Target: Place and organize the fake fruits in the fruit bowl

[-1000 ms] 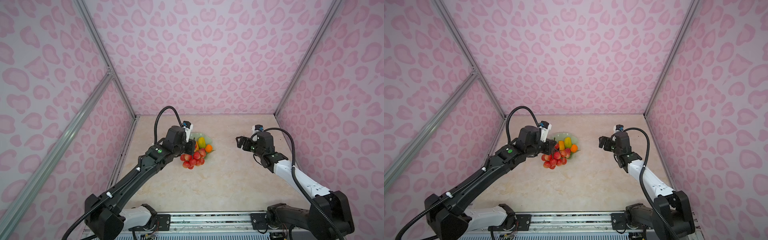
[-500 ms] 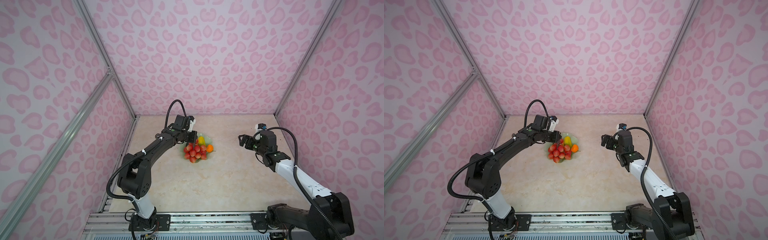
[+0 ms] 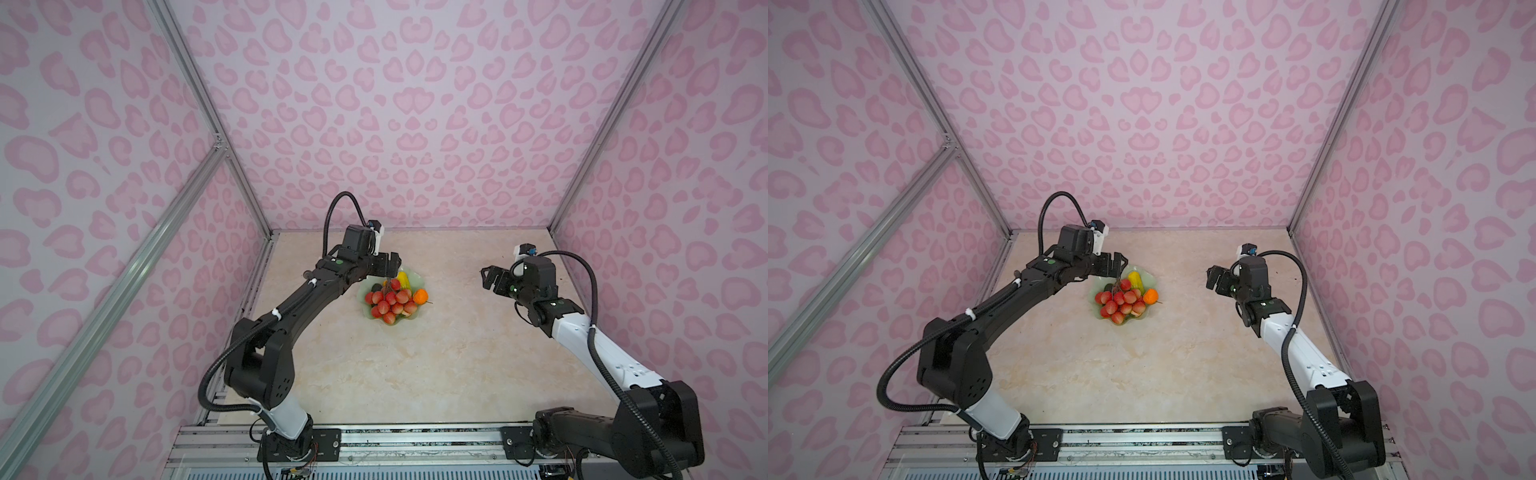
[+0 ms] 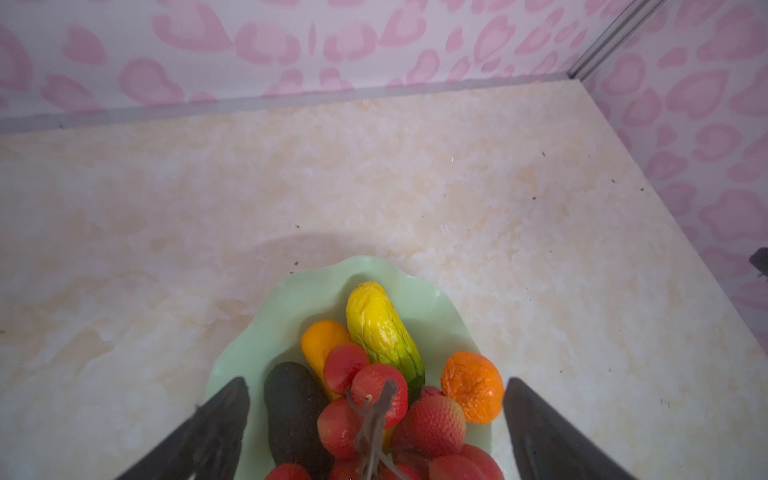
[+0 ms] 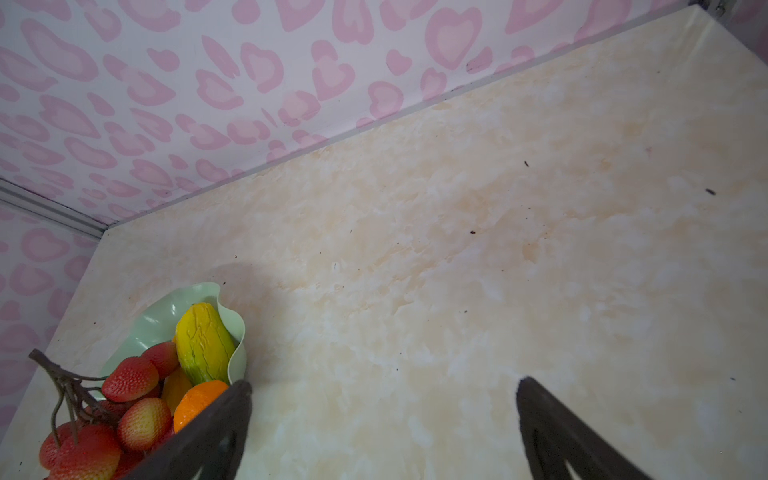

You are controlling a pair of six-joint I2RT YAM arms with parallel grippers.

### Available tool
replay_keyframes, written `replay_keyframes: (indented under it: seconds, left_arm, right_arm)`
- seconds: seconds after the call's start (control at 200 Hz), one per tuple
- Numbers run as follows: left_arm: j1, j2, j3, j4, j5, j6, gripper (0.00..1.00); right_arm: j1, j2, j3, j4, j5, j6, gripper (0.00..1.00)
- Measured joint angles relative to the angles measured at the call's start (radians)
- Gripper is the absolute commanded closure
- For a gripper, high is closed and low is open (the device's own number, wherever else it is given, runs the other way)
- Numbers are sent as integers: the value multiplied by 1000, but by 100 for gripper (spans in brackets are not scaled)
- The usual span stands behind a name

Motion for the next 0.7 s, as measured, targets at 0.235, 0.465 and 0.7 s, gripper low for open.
replay_keyframes:
  seconds: [0.235,0.465,0.7]
  left_arm:
    - [21,-417,-415,364,-229,64,3]
    - [176,-571,-835,635,-438,135,3]
    - [402,-328,-984,855,-398,106,4]
  right_arm:
    - [-3,-84,-103,27,231,-89,2]
    - [-8,-80,-386,310,486,-249,1]
    - [-45,184,-480,732,540,-344,1]
